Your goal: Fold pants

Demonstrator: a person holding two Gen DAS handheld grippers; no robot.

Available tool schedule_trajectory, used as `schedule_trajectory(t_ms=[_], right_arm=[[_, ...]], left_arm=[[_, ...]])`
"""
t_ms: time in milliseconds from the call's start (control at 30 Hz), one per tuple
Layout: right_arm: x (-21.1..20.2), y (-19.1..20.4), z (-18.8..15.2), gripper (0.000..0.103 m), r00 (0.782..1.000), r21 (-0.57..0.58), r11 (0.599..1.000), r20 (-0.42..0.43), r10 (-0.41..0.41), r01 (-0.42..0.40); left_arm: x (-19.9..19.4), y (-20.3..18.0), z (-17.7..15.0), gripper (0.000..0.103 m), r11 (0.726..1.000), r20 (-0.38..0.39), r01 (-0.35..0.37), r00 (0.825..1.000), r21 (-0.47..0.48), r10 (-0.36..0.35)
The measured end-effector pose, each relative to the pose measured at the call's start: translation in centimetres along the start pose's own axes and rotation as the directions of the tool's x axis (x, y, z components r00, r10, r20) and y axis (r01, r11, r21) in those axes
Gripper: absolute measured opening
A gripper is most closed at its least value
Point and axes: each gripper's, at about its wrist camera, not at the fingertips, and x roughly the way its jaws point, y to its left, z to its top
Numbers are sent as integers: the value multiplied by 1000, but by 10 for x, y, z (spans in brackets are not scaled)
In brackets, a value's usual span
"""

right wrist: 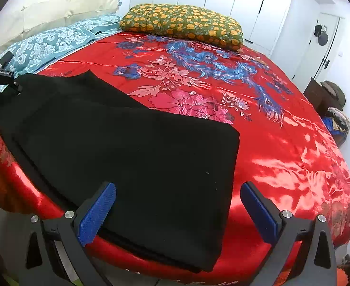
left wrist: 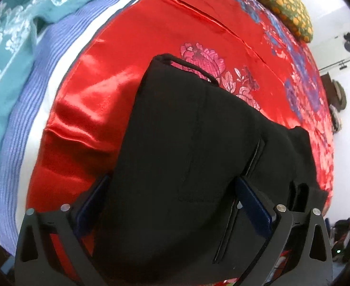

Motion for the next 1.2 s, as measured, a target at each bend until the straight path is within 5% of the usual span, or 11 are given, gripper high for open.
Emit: schedule_trajectory(t_ms=[533,733,800,967,1200], right_arm=[[6,2,1,103,1000,12,1000,-18,13,-13],[4,-4,1,103,1000,41,999,-15,11,-11],[2,-7,3,103,1000,53,999,-6,13,-12],[-6,-16,7,103,999,91,996,31,19,-22],[-23,-55,13,103,995,244,968,100,26,-50]], left_arm=[[3,-5,3,100,1000,2,-26,1000,17,25],[-15,-25,-6,40,992,57,-90,995,86,85],[-27,-24,-10,26,997,74,-68,995,40,65],[-72,-48,-33,20,994,153,76,986,-84,-63],[-122,-138,-77,19,937,205,335,928,-103,-310]])
